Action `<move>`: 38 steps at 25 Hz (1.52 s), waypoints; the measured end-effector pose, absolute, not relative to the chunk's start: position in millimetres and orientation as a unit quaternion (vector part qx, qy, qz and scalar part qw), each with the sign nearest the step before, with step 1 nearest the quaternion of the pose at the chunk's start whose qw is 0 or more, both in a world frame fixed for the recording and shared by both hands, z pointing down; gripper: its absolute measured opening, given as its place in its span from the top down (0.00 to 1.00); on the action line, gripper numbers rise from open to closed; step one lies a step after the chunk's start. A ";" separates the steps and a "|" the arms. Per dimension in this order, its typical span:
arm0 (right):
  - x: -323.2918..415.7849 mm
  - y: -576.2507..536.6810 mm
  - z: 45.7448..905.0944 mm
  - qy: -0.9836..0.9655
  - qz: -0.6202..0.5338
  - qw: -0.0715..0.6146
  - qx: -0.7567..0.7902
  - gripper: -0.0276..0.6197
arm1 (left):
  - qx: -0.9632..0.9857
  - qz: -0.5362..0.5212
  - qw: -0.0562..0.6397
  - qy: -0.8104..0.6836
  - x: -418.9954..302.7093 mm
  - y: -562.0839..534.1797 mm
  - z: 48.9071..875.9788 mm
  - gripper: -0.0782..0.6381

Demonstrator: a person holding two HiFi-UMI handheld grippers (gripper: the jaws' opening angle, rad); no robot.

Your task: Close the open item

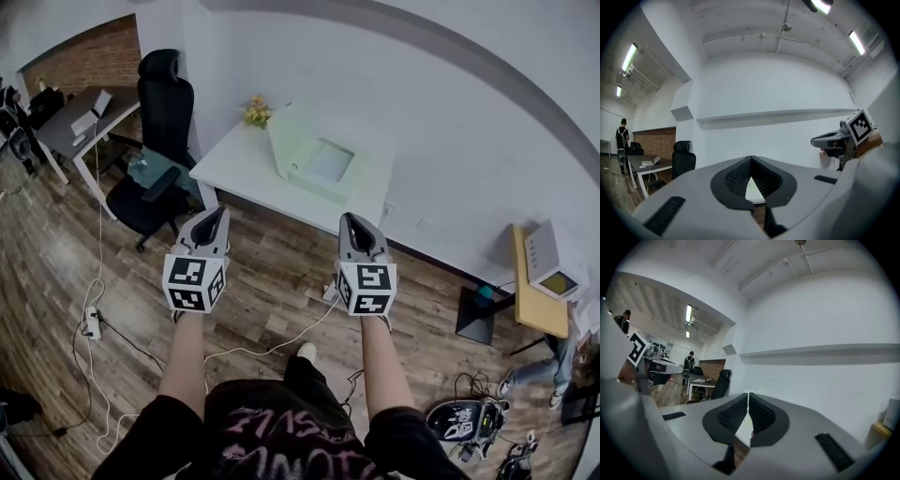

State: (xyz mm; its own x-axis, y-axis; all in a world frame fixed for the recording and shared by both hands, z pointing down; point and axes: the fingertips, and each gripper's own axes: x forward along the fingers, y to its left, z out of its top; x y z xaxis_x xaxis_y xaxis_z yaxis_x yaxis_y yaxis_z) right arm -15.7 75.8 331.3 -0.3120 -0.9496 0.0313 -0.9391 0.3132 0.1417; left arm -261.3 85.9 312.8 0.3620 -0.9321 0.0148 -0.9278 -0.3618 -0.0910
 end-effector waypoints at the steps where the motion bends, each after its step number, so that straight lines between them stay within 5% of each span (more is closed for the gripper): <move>1: -17.3 70.5 331.5 -0.809 -0.048 0.055 0.583 0.92 | -0.825 -0.031 0.031 0.564 -262.4 80.9 314.1 0.87; 38: 77.4 -304.7 398.9 -0.805 0.032 0.070 0.589 0.92 | -0.792 -0.096 -0.006 0.603 -245.0 -302.4 367.1 0.87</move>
